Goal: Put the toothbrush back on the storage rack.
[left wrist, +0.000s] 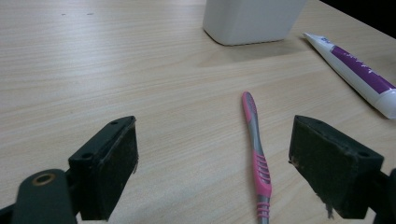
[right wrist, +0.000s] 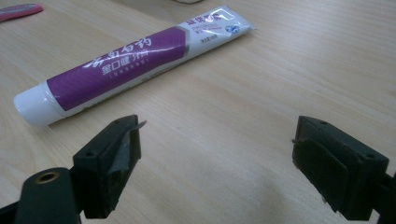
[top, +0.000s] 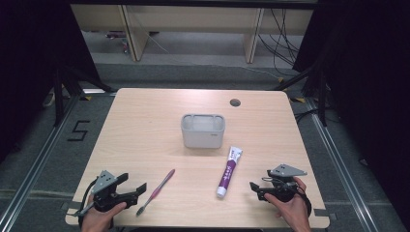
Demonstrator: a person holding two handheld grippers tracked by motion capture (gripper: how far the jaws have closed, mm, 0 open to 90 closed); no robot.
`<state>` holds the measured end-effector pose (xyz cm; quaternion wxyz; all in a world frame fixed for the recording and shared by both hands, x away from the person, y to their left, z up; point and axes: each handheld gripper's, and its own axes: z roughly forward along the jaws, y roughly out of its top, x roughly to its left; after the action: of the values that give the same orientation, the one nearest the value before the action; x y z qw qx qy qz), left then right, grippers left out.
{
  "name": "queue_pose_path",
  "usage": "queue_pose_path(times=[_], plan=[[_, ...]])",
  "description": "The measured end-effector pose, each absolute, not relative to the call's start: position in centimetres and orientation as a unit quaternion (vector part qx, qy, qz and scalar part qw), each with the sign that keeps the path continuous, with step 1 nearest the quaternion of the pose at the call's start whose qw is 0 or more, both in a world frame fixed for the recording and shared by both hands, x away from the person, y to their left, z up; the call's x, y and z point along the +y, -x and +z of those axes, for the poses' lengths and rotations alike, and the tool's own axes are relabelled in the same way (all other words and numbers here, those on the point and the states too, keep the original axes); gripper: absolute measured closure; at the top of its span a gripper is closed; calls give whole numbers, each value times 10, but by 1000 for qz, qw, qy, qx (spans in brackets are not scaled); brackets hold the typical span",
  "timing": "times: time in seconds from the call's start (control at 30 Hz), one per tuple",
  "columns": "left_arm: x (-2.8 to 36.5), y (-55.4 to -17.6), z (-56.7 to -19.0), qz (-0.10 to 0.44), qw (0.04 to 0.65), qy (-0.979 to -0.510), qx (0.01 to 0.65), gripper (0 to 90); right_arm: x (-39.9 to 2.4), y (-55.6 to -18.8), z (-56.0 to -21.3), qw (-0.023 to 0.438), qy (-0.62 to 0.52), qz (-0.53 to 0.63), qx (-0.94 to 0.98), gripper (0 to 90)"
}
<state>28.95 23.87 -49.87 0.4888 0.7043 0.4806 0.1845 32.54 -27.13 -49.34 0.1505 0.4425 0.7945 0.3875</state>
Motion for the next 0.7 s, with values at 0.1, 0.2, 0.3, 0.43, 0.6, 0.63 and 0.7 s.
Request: queue_pose_path(times=[0.1,0.2,0.3,0.43,0.6,0.63,0.7], plan=[[239,-289,-498,183,492,-702,481,151,-274,-327,-493,164,-432,382,800,164],[238,-288,-497,184,492,-704,477,152,-274,-327,-493,170,-434,384,797,164],[237,-287,-497,182,494,-705,475,173,-274,-327,-493,171,-435,384,796,164],[237,-286,-496,181,500,-705,469,238,-273,-327,-494,170,-435,386,796,166],[237,-284,-494,172,511,-707,458,439,-274,-327,-493,173,-436,383,796,172],[237,-284,-494,172,511,-707,458,502,-274,-327,-493,173,-436,383,796,172],[235,-281,-493,176,507,-719,442,552,-273,-327,-494,169,-436,385,796,173]])
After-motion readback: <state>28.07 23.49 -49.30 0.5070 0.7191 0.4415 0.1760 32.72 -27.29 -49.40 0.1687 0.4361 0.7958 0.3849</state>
